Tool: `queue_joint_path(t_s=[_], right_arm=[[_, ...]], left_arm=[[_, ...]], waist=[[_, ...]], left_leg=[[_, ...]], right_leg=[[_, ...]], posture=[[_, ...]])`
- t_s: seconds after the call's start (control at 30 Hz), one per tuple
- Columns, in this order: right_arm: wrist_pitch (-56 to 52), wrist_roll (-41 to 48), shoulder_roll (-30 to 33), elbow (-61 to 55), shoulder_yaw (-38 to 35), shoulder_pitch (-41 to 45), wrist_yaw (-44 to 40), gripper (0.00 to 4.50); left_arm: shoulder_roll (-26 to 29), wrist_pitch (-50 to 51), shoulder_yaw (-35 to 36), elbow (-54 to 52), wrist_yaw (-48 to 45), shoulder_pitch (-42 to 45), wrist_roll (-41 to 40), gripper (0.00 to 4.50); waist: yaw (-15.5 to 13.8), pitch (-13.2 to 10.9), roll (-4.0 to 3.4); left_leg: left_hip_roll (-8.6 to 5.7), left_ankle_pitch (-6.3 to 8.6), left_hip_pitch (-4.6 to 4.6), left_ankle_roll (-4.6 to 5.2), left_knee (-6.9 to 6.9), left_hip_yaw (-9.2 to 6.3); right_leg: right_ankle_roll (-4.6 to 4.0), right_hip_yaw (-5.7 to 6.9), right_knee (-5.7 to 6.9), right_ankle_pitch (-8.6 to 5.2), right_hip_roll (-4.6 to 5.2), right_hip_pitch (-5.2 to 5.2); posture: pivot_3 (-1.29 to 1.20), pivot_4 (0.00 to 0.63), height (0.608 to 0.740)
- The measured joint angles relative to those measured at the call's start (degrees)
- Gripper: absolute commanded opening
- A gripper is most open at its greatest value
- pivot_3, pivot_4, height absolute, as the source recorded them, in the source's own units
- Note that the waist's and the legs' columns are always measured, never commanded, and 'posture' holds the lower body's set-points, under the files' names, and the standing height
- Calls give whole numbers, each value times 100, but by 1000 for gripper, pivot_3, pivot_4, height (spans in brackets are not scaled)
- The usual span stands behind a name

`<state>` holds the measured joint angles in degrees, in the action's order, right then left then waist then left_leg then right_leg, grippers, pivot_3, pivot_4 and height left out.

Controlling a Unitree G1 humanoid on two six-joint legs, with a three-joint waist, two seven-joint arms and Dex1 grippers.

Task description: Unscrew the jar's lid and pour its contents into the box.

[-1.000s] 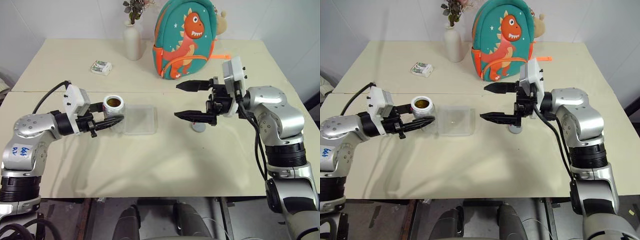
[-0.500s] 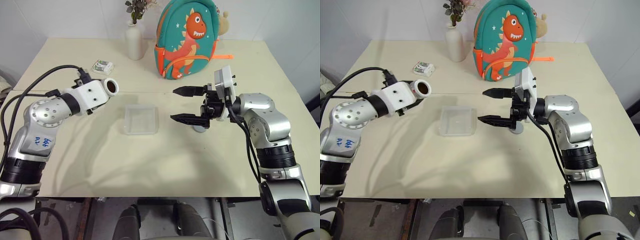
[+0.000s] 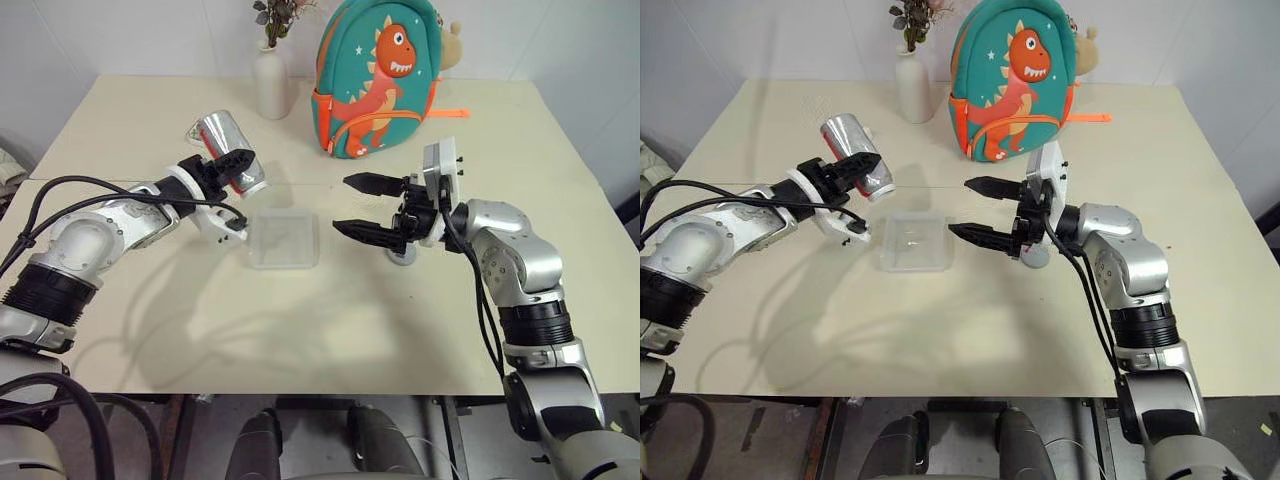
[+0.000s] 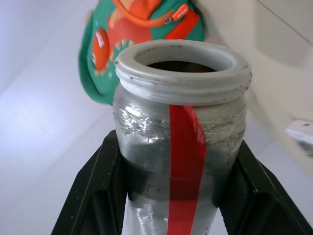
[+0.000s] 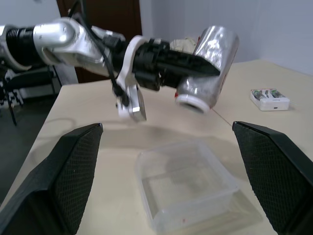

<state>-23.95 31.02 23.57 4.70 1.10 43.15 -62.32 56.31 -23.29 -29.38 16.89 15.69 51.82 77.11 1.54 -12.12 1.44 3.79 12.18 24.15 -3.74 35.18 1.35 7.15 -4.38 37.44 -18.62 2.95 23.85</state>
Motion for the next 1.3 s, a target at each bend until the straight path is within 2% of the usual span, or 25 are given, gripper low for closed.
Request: queue_joint_path(t_s=[0.2, 0.4, 0.53, 0.63, 0.73, 0.83, 0.9, 1.1, 1.23, 1.3], right_arm=[[-37, 109, -180, 3, -6, -32, 138, 4479], [22, 108, -284, 195, -5, -18, 132, 4479], [28, 107, -298, 232, -4, -10, 113, 4479], [25, 107, -294, 232, -4, -10, 67, 4479], [22, 107, -273, 232, -4, -7, 47, 4479], [20, 106, -234, 232, -5, -1, 4, 4479], [17, 106, -221, 232, -5, 2, -36, 4479], [29, 64, -154, 236, -4, 39, -99, 4479], [35, 35, -143, 240, -1, 67, -115, 4479], [33, 34, -122, 240, -1, 67, -117, 4479]], left_arm=[[-203, 0, -308, 31, 416, 415, 662, 2008], [-220, -104, -302, -65, 283, 539, 594, 2008], [-60, -230, -90, -74, -18, 232, 144, 2008], [-66, -247, 458, -44, -679, -139, -973, 2008], [-272, 20, 1273, -53, -1589, -584, -2510, 2008], [-993, 1175, 2408, -197, -2776, -1071, -4569, 2008], [-1436, 2184, 3090, -400, -3245, -1248, -5570, 2008], [-2381, 4823, 5062, -1162, -3351, -1667, -7515, 2008], [-2858, 5823, 5861, -1362, -3023, -2016, -8254, 2008], [-3064, 5782, 6177, -1404, -2868, -2283, -8485, 2008]], waist=[[-2, 0, 0], [17, 0, 0], [20, 0, 0], [15, 0, 0], [12, 0, 0], [14, 0, 1], [30, 0, 1], [90, 1, 3], [120, 3, 6], [151, 3, 7]], left_leg=[[0, 0, 1, 0, 1, 1], [1, -1, -2, -1, 1, 9], [2, -2, -2, -2, 2, 20], [3, -2, -2, -2, 6, 27], [5, -2, -3, -1, 12, 31], [8, -2, -3, 0, 27, 32], [12, -2, -1, 1, 41, 30], [15, -1, -2, 1, 62, 26], [15, -1, -2, 1, 80, 23], [15, -1, -5, 1, 81, 22]], right_leg=[[0, -1, 4, 0, -1, 3], [0, -13, 17, 0, -4, 9], [0, -29, 29, 0, -6, 21], [0, -35, 34, 0, -6, 23], [0, -39, 40, 0, -6, 23], [0, -40, 49, 1, -9, 22], [1, -41, 57, 2, -15, 22], [4, -48, 71, 6, -21, 21], [8, -48, 72, 15, -21, 13], [11, -48, 59, 25, -21, 4]], posture=[[0, 150, 740], [0, 150, 740], [0, 150, 740], [0, 150, 740], [0, 150, 740], [0, 150, 740], [0, 150, 740], [0, 150, 740], [0, 150, 740], [0, 150, 740]])
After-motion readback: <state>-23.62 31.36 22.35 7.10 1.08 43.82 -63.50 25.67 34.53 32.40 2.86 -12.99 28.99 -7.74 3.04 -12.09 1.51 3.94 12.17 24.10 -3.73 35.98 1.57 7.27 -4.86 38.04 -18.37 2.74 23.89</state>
